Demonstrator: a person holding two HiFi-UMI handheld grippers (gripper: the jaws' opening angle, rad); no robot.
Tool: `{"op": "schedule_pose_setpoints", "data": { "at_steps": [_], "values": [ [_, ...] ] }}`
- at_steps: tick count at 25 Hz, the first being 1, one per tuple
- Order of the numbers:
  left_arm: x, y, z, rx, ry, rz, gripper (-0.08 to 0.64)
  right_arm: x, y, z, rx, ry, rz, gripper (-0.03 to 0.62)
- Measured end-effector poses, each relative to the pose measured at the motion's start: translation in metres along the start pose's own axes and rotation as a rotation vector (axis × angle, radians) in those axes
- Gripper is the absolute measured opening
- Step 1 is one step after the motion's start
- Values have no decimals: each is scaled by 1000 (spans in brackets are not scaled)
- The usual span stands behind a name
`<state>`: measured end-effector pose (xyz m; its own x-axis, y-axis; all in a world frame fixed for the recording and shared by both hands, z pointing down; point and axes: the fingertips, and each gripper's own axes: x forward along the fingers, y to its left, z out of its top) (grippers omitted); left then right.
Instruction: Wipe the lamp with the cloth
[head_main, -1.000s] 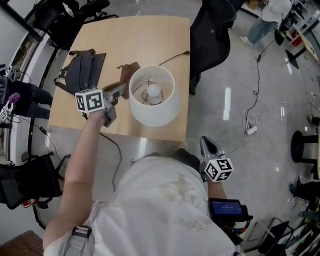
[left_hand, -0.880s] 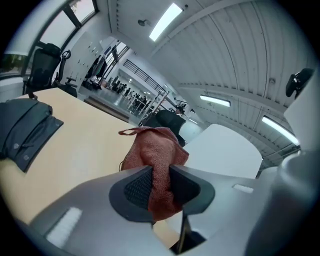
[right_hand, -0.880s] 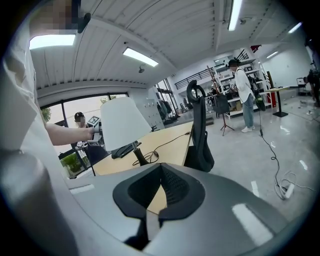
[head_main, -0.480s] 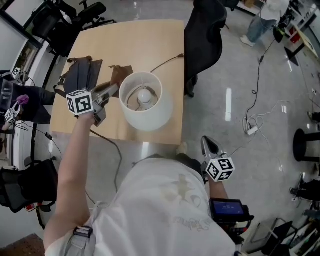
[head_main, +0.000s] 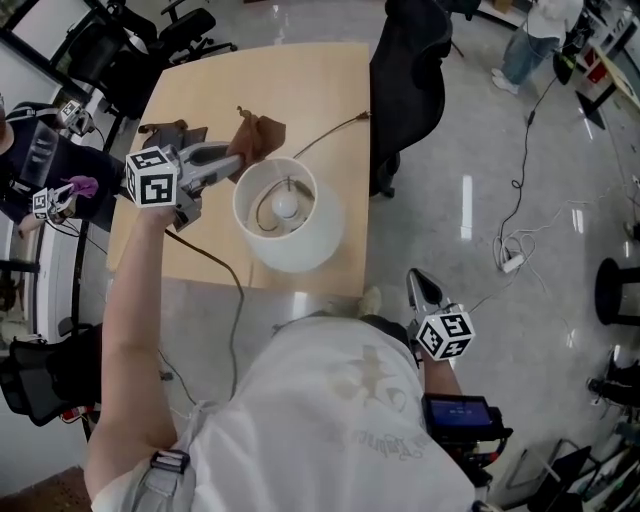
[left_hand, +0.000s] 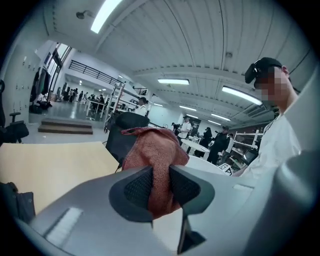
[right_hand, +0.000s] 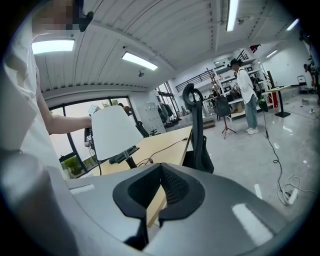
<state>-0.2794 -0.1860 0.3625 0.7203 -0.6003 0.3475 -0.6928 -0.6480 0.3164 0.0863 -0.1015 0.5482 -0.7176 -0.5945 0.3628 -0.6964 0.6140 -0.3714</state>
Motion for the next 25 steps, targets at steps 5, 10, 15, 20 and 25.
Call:
{"op": "schedule_pose_setpoints", "data": {
  "at_steps": [5, 10, 15, 20, 25],
  "values": [
    [22, 10, -18, 25, 110, 7, 98, 5, -12, 13, 7, 4, -7, 14],
    [38, 30, -50, 56, 245, 34, 98, 2, -24, 14, 12, 13, -33, 14],
    [59, 48, -81, 50, 339, 53, 98, -3, -36, 10, 30, 25, -53, 14],
    [70, 64, -101, 52, 391, 105, 98, 2, -45, 10, 37, 25, -49, 14],
    [68, 69, -98, 86, 382, 145, 100, 15, -46, 20, 28, 7, -25, 14]
  ]
}}
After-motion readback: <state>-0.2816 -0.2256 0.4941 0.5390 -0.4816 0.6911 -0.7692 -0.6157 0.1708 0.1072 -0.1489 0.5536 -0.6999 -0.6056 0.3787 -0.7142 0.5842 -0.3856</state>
